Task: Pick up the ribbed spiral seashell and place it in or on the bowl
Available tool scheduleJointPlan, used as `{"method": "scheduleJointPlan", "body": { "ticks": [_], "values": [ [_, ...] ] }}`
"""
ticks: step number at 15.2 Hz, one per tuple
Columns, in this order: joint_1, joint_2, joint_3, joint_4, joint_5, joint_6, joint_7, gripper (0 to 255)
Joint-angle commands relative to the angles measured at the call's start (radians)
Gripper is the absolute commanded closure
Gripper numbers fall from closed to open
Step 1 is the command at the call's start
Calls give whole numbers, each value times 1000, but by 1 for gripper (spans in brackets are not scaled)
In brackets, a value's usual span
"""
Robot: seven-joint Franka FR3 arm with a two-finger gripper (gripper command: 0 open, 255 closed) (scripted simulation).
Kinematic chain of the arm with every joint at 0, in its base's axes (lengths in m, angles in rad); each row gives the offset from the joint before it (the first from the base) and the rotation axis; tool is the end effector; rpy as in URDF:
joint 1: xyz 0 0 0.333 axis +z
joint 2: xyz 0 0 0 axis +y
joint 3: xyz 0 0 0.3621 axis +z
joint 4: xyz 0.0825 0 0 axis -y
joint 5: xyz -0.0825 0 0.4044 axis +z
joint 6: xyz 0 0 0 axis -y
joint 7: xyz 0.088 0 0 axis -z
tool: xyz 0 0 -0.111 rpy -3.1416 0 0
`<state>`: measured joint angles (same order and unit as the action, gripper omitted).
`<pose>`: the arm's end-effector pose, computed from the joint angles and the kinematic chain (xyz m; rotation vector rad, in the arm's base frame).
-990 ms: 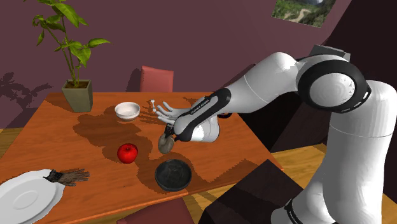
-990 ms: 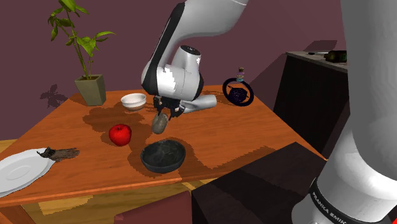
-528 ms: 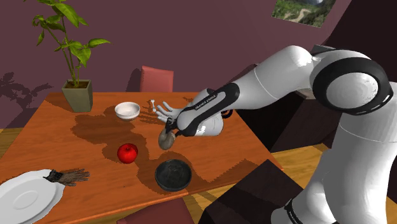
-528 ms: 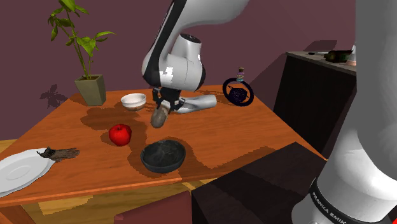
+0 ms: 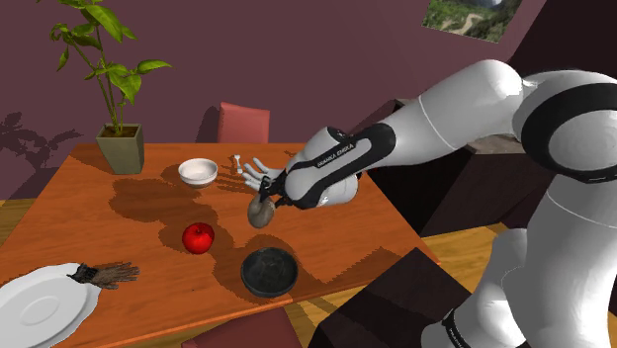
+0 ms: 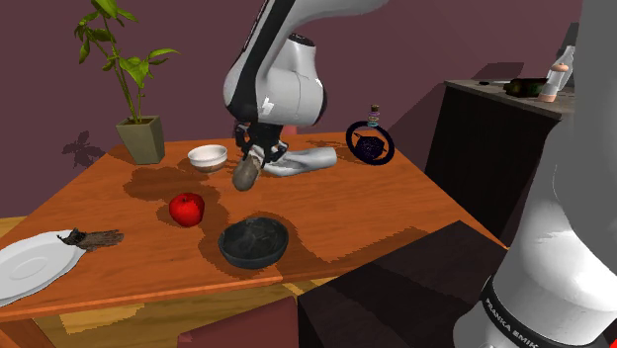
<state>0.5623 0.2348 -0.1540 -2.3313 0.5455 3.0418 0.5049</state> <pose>0.5417 0.1928 0.3102 -2.6292 0.8332 -0.5015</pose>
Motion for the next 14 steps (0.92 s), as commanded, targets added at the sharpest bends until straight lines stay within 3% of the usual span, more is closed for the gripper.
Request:
{"method": "scheduleJointPlan", "body": {
  "ticks": [1,3,5,7,9,10,14],
  "values": [
    [57,-55,-32,-69,-40,20,60,255],
    [131,-115,-82,-149,-113,43,149,255],
    [225,-177,-165,-229,-261,65,301,255],
    [290,-244,-248,-303,-557,78,571,255],
    [264,-322,-251,-365,-947,64,920,255],
    [192,-304,-175,-369,-913,84,896,255],
    [169,-236,-167,-366,-977,152,955,255]
  ]
}}
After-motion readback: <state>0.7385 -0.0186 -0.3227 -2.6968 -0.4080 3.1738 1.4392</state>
